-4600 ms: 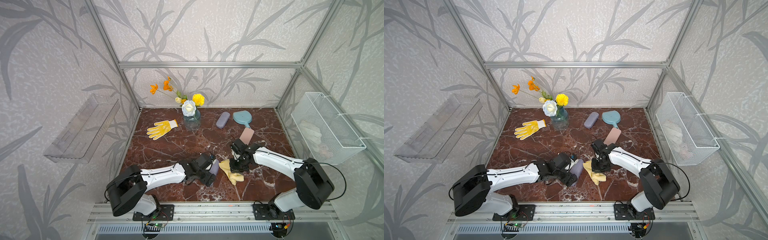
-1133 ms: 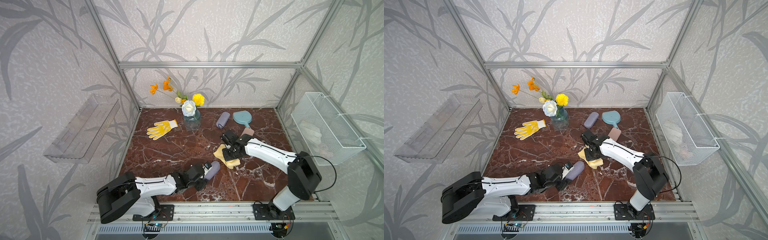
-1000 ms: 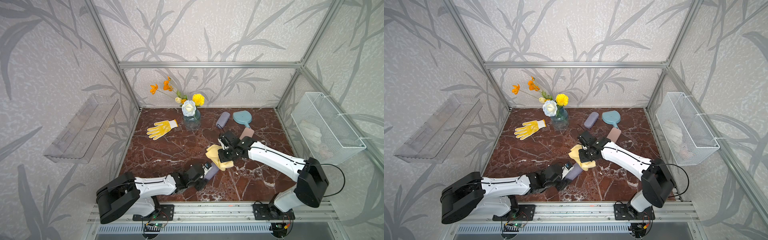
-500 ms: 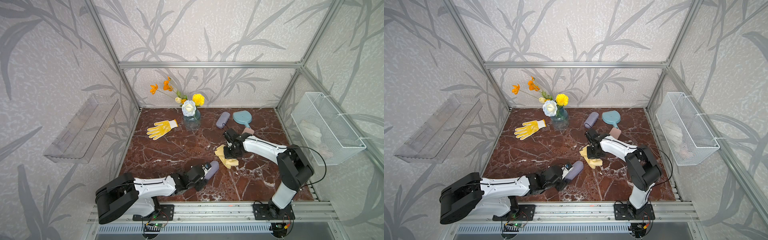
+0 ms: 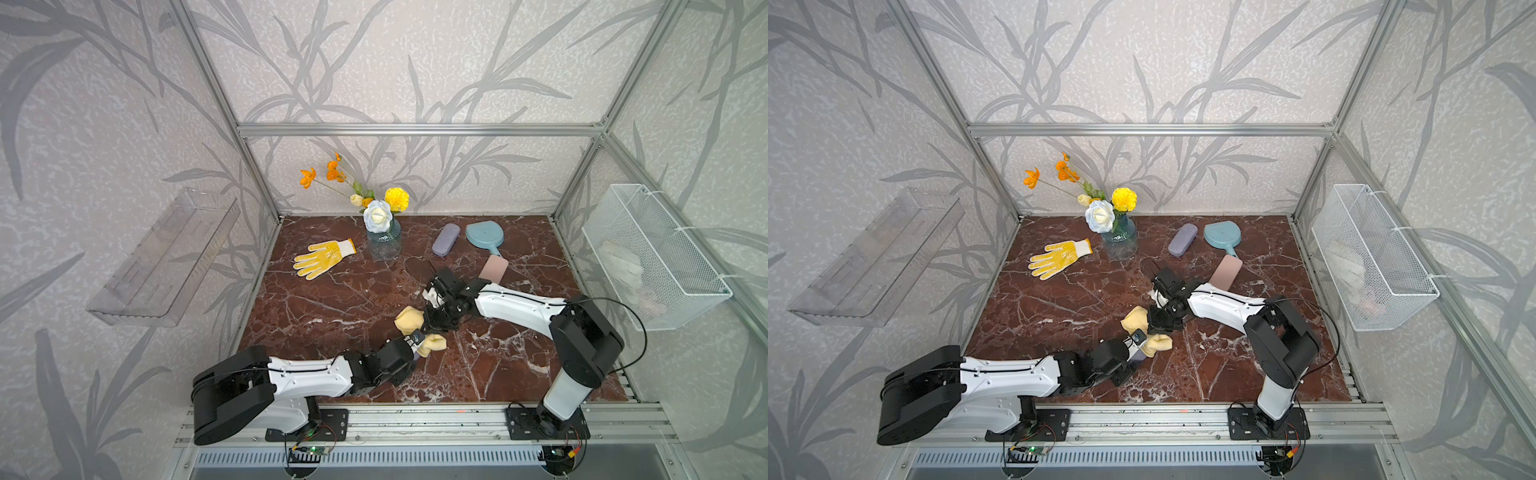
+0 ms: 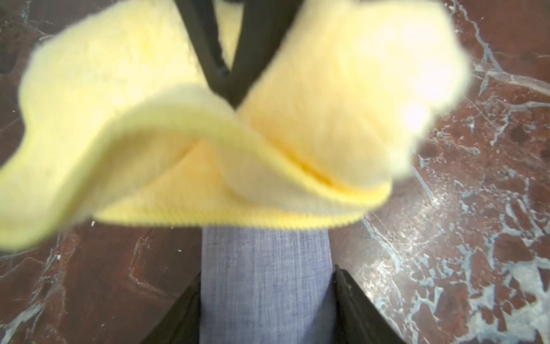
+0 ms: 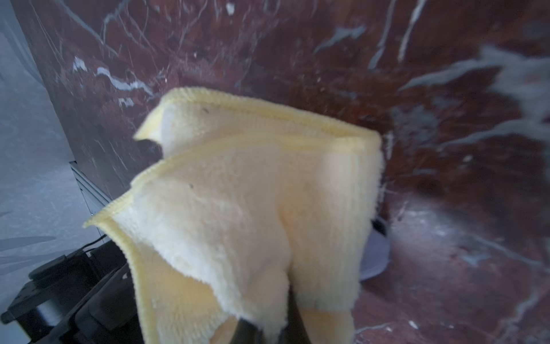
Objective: Wipe the eyeglass case
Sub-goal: Wipe the dirt from the eyeglass case.
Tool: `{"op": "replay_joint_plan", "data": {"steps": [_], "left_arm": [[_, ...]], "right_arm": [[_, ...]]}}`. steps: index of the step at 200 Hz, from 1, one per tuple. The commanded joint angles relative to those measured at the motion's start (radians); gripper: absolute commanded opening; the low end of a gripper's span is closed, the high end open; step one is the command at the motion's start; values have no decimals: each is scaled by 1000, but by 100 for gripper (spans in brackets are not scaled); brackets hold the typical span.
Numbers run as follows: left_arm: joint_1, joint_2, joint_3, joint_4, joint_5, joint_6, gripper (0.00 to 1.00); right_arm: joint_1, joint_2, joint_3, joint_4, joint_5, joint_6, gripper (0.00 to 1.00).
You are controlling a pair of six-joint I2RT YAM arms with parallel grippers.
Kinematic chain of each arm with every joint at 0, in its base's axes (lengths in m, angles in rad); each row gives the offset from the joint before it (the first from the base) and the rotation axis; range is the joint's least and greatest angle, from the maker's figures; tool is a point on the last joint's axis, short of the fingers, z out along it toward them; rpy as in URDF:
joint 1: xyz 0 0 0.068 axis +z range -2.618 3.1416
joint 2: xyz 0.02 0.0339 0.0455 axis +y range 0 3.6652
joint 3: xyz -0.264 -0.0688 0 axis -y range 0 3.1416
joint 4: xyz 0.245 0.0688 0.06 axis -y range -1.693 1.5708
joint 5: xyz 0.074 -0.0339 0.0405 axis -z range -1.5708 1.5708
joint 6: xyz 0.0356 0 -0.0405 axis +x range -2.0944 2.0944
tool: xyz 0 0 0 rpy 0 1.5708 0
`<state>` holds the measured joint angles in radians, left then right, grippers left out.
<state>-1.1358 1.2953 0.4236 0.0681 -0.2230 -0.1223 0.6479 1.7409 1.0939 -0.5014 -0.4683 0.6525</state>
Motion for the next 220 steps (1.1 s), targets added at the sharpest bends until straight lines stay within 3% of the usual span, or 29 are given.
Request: {"op": "replay_joint_plan", "data": {"steps": [1,25,39,67,89,112,133,154,170,181,201,220], "left_arm": [[-18,-2,20,-13,-71,29,13],[-39,13,35,-27,-98,36,13],[-50,16,36,-30,-113,36,13],[-69,19,37,-31,-138,41,13],[-92,28,45,-39,-190,55,13],[-115,42,51,-38,-232,58,13],[-141,59,58,-42,-273,64,13],[-158,72,66,-44,-305,64,13],[-167,79,70,-49,-323,67,13],[-175,86,75,-52,-334,70,14],[-189,103,85,-59,-354,73,14],[-203,121,94,-62,-377,82,14]], "right_arm": [[-94,55,33,-193,250,-177,0],[-29,-12,142,-334,590,-302,0],[47,-69,192,-375,673,-316,0],[150,-64,242,-372,436,-217,0],[200,-3,245,-263,246,-123,0],[183,50,182,-138,75,-55,0],[106,66,90,-93,61,-57,0],[16,66,87,-204,252,-153,0],[32,59,162,-316,559,-260,0],[61,59,221,-360,681,-319,0],[130,54,319,-370,718,-389,0],[210,102,432,-371,630,-379,0]]}}
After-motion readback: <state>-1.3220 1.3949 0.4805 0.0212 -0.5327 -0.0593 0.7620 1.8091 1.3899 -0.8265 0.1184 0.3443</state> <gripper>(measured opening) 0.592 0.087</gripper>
